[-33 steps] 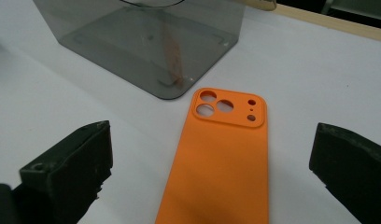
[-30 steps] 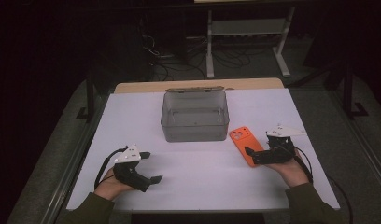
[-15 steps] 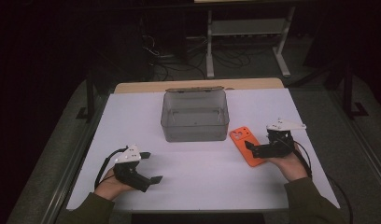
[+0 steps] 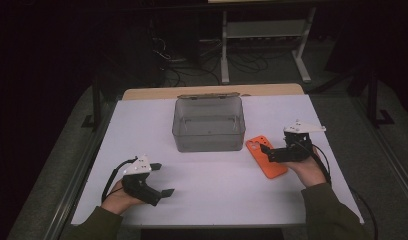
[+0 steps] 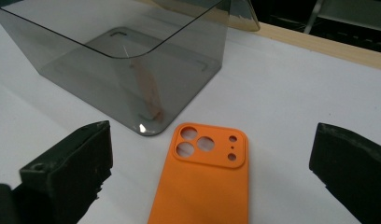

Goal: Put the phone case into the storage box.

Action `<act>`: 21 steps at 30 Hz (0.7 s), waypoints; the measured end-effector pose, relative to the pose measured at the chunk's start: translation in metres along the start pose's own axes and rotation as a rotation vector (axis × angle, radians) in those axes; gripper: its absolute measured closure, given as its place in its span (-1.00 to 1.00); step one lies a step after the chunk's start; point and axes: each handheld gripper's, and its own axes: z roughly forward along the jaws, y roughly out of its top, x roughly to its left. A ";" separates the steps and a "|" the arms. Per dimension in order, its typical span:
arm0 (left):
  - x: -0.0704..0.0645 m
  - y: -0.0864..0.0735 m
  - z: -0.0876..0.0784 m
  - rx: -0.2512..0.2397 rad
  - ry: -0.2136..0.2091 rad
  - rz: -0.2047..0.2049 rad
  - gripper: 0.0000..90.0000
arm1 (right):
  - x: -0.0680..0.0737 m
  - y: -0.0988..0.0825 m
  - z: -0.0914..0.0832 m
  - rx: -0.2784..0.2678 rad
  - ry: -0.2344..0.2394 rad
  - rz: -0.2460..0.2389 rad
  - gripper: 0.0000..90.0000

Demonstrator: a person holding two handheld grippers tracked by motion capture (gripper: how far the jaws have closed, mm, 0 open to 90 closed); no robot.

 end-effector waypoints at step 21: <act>0.001 0.000 -0.001 -0.008 0.000 -0.006 -1.00 | -0.004 0.015 0.019 -0.015 0.000 0.019 -1.00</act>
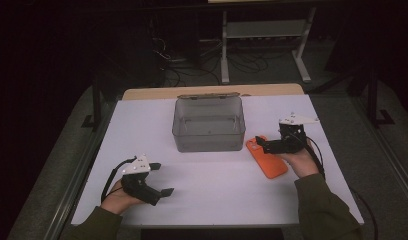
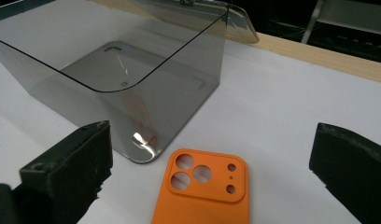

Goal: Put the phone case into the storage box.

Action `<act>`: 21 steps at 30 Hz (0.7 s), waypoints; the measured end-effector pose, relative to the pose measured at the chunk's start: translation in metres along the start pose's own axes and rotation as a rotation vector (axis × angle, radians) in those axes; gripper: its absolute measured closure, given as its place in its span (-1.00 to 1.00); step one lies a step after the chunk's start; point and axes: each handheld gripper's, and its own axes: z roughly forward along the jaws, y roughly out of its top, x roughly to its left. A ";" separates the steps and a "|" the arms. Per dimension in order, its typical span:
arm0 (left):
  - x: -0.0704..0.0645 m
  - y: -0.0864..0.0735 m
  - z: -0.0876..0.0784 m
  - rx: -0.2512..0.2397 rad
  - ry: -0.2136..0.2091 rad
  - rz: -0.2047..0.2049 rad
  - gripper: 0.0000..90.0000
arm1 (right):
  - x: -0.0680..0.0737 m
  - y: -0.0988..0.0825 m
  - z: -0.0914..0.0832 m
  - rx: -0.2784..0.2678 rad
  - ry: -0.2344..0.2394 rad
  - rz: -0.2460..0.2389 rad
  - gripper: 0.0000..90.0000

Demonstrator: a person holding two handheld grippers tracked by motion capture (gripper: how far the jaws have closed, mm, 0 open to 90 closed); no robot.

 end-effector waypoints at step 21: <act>0.002 -0.001 0.000 0.007 -0.002 0.000 -1.00 | 0.000 -0.005 0.008 0.117 0.022 -0.017 -1.00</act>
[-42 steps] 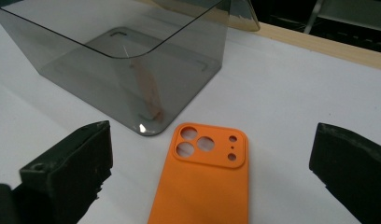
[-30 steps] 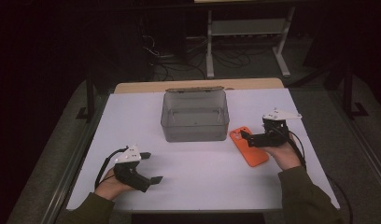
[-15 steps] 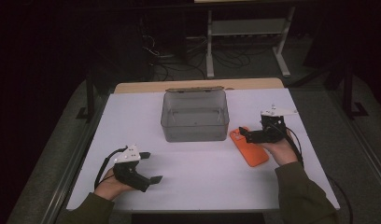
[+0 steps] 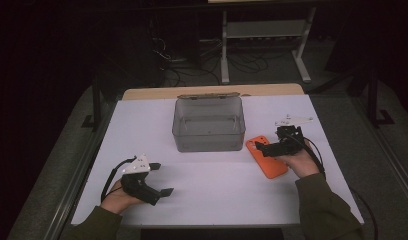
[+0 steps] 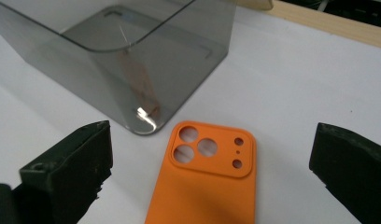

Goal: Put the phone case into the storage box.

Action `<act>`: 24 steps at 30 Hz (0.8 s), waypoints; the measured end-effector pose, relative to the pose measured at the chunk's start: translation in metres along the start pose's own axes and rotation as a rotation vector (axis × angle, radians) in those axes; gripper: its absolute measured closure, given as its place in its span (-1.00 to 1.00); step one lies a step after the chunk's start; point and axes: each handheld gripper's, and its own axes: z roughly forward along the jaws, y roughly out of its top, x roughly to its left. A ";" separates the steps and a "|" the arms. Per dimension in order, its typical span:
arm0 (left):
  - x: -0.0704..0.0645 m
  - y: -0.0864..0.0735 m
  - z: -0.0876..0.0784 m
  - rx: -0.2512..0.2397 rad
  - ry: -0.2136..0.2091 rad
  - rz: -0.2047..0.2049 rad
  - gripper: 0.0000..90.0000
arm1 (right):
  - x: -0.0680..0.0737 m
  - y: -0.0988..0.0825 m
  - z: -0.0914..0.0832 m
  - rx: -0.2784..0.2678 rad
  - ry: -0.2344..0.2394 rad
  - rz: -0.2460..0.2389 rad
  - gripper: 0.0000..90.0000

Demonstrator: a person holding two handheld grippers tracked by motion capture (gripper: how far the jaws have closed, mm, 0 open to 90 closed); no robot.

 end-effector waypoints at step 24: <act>0.000 0.000 0.000 0.001 0.000 -0.006 -1.00 | 0.000 -0.004 0.006 0.107 -0.012 -0.005 -1.00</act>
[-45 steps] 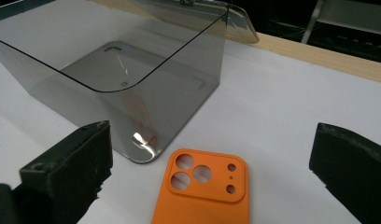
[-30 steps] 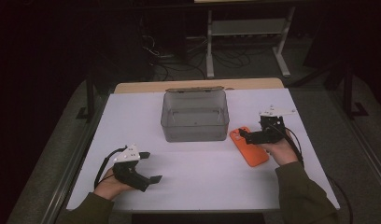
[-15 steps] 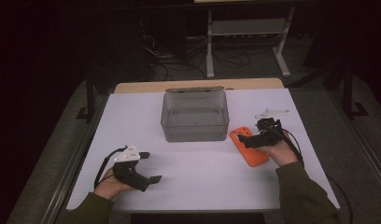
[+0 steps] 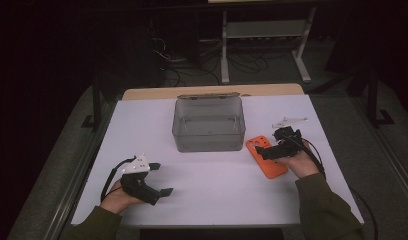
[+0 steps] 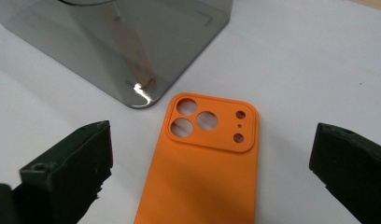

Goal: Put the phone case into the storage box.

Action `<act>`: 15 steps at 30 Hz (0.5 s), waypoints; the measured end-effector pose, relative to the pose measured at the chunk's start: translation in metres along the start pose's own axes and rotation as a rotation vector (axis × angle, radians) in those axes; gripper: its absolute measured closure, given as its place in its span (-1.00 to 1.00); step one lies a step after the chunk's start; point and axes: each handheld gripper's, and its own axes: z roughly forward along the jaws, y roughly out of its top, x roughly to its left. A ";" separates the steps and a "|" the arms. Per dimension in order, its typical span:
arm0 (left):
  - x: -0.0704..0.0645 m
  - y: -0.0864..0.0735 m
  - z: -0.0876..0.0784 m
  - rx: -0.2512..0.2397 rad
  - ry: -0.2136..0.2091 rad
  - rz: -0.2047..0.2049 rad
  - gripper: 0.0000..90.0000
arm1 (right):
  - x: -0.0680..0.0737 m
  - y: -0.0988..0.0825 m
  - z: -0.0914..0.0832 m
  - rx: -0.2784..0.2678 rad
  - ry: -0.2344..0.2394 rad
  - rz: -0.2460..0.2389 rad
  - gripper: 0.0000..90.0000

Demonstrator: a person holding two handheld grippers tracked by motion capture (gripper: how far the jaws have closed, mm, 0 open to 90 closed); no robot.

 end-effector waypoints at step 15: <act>0.000 0.000 0.000 0.002 0.000 -0.001 -1.00 | 0.000 -0.003 0.005 0.067 0.004 0.004 -1.00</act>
